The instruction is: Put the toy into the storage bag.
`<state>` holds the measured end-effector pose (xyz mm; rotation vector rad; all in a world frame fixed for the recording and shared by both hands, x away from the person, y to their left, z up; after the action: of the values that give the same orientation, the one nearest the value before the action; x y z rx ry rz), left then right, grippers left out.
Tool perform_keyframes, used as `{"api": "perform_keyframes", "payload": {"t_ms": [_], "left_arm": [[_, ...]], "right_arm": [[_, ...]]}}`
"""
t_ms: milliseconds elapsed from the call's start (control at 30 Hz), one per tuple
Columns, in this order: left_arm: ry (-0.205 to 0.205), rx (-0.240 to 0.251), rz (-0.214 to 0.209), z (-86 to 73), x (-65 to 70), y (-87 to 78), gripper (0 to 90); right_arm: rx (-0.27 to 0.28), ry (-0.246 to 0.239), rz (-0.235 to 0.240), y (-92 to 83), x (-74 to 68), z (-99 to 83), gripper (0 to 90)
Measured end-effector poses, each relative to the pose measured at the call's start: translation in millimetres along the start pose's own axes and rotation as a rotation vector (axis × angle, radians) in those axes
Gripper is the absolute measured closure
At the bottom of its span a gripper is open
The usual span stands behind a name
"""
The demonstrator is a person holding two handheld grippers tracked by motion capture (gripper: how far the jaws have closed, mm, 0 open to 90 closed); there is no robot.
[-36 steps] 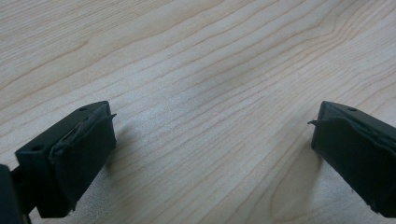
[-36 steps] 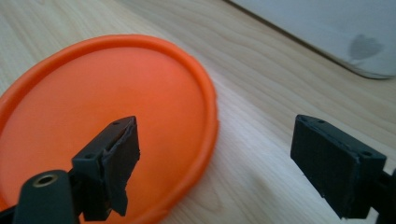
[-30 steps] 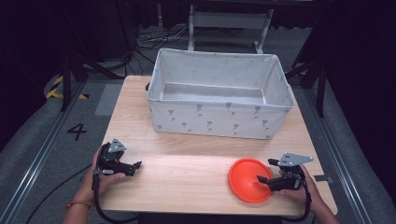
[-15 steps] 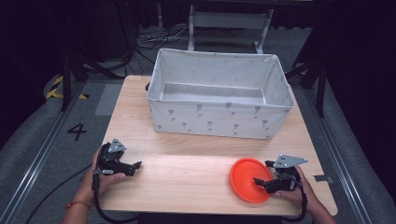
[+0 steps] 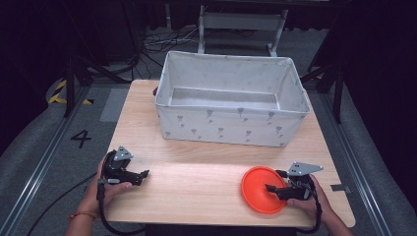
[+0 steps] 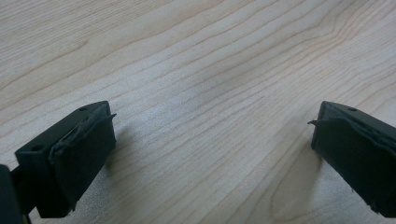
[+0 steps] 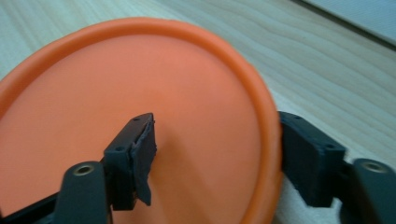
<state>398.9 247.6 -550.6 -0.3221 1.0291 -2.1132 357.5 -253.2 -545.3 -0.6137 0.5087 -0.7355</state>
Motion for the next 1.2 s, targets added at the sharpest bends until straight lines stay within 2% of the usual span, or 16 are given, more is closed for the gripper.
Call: {"api": "perform_keyframes", "payload": {"t_ms": [133, 267, 300, 533, 767, 867, 1067, 1200], "left_arm": [[0.002, -0.001, 0.000, -0.1, -0.1, -0.1, 0.1], [0.000, 0.000, 0.000, 0.0, 0.0, 0.0, 0.1], [0.000, 0.000, 0.000, 0.0, 0.0, 0.0, 0.1], [0.002, -0.002, 0.000, -0.1, -0.2, 0.0, 0.1], [-0.003, -0.003, 0.000, 0.4, 0.0, 0.2, 0.1], [-0.002, -0.003, 0.000, 0.4, 0.0, 0.2, 0.1], [-0.001, -0.002, 0.001, 0.5, -0.1, 0.3, 0.1], [-0.001, -0.002, 0.001, 0.5, -0.1, 0.3, 0.1]], "right_arm": [[0.001, 0.006, -0.006, 2.3, 2.0, 3.8, 38.3], [0.017, 0.031, -0.006, 2.8, 6.8, 7.1, 52.9], [0.017, 0.031, -0.006, 2.8, 6.8, 7.1, 52.9], [0.052, 0.072, 0.012, -3.2, 14.1, 9.9, 68.2], [0.050, 0.023, 0.009, -14.9, 7.2, 25.2, 78.0], [0.038, -0.024, 0.008, -19.1, -1.3, 35.4, 79.9], [0.031, -0.080, 0.027, -28.1, -14.5, 52.2, 82.5], [0.038, -0.153, 0.027, -40.3, -26.5, 61.9, 82.9]]}}
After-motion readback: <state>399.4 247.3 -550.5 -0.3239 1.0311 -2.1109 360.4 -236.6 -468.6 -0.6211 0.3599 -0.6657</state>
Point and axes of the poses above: each handheld gripper's, and its own axes: y roughly forward along the jaws, z roughly out of its top, x roughly to its right, the point moved 7 cm from there along y, roughly forward along the jaws, and after that the axes turned 10 degrees about y, right-handed, at the moved point
